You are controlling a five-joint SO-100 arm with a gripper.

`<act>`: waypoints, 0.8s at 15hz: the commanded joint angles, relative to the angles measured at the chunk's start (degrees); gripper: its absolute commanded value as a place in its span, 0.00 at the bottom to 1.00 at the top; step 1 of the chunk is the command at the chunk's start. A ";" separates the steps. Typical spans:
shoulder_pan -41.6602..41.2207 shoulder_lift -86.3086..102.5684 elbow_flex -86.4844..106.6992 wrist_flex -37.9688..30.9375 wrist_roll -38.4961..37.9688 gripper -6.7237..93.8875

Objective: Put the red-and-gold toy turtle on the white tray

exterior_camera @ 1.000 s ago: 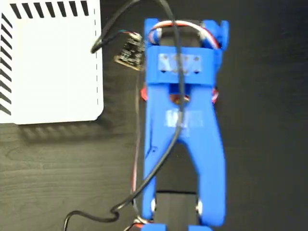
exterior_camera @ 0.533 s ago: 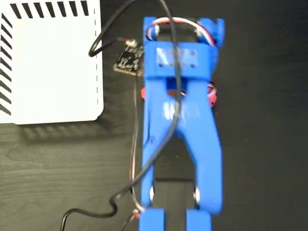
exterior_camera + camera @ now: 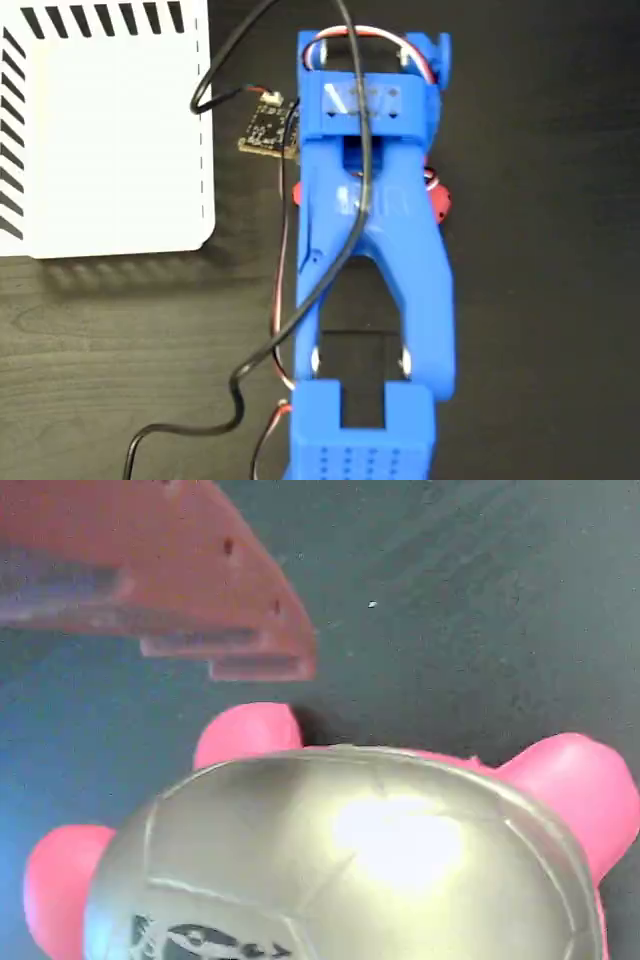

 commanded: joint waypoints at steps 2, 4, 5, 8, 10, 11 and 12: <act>0.88 -0.09 -3.34 -0.70 0.18 0.71; 0.88 -1.49 -3.78 -0.88 0.26 0.71; 0.79 -2.02 -3.78 -1.05 0.26 0.71; 0.35 -3.34 -3.78 -1.76 0.62 0.71; 0.26 -4.22 -3.78 -2.72 0.62 0.71; 0.26 -4.39 -3.78 -2.72 0.62 0.68; 0.26 -4.39 -3.78 -2.81 0.62 0.61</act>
